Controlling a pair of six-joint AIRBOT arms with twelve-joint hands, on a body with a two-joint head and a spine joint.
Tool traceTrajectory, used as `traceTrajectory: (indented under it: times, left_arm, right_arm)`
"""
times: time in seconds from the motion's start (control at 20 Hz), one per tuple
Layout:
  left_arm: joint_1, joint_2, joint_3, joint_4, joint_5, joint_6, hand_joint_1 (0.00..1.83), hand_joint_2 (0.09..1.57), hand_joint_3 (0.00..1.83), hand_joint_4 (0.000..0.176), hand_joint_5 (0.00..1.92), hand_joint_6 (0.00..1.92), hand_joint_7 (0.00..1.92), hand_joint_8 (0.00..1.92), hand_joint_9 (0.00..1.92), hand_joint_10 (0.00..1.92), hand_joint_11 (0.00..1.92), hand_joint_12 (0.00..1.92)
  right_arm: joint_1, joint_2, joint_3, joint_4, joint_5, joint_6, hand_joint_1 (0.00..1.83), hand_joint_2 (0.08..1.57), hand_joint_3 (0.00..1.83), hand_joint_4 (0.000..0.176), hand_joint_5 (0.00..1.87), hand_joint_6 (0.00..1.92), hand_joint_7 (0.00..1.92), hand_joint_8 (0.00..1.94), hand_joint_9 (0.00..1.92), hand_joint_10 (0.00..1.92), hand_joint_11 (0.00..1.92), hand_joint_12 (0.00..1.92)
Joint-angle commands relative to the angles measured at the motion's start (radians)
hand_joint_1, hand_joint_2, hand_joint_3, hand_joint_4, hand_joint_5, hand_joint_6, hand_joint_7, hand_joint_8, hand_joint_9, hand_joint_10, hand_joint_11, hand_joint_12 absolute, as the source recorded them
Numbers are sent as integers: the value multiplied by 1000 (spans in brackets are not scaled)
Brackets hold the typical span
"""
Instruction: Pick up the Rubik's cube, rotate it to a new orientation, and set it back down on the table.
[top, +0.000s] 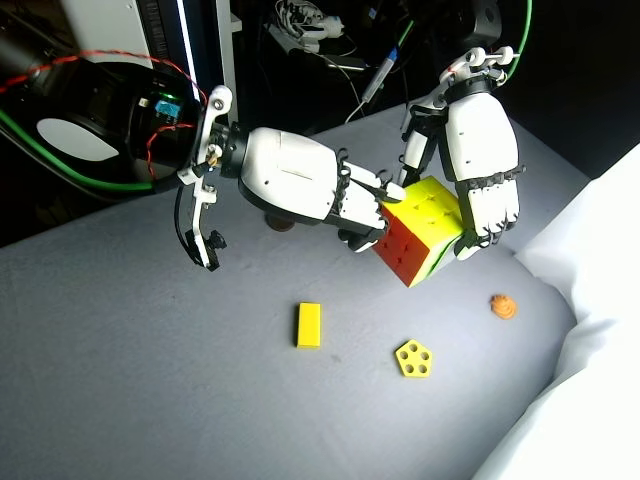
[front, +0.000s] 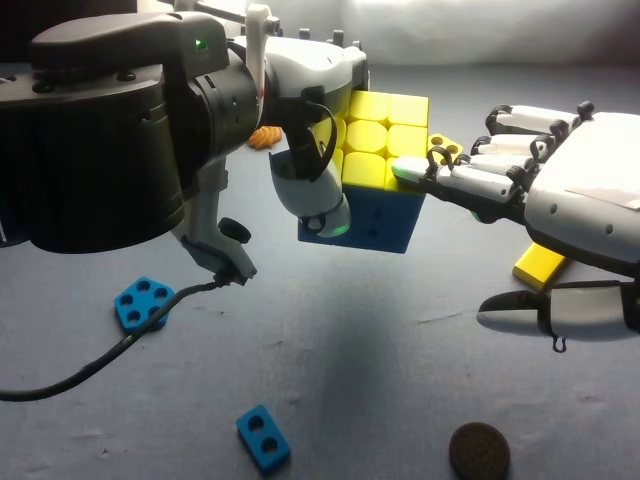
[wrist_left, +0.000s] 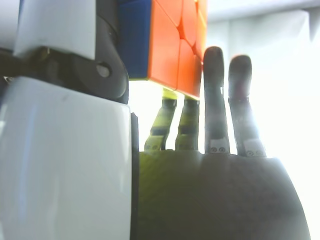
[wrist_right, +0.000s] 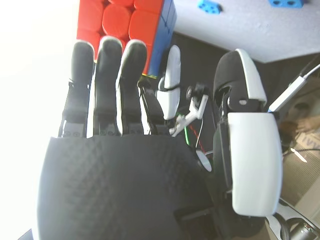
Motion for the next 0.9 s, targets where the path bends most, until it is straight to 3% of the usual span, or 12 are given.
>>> traceTrajectory:
  times: [0.0,0.05,0.2,0.55,0.65,0.75,0.85]
  left_arm:
    - [-20,4,0,67,32,-12,1378,1101,0,0,127,1280,143,1423,116,1553,0,1826]
    - [-20,4,0,67,32,-12,1277,1097,0,0,105,1326,137,1424,129,1542,19,1792]
    - [-21,4,0,67,32,-12,1221,1088,0,0,51,1339,75,1473,92,1555,1,1792]
    - [-27,4,4,67,31,-12,1243,1098,7,0,71,1295,112,1398,130,1492,53,1732]
    - [-29,4,7,67,31,-12,1216,1091,2,0,60,1328,84,1453,139,1506,63,1758]
    - [-30,4,8,67,31,-12,1214,1096,4,0,76,1333,131,1383,178,1451,133,1677]
    - [-30,4,9,67,31,-12,1223,1089,0,0,84,1355,132,1365,147,1469,61,1708]
  right_arm:
    - [-2,3,2,-3,73,-6,583,1137,0,0,90,7,306,1516,263,1805,0,1921]
    - [-3,2,2,-3,69,-6,578,1129,0,0,118,16,355,1499,300,1804,0,1921]
    - [-4,-1,2,-3,64,-7,511,1153,4,0,97,3,382,1429,316,1781,31,1921]
    - [-6,-11,2,-3,56,-13,550,1155,4,0,92,7,276,1608,214,1884,6,1921]
    - [-7,-12,2,-3,55,-13,526,1155,3,0,84,4,294,1554,221,1853,15,1921]
    - [-8,-13,2,-3,54,-13,520,1165,5,0,92,5,323,1559,229,1846,6,1921]
    - [-12,-14,2,-3,53,-14,476,1180,7,0,49,5,284,1554,171,1885,0,1921]
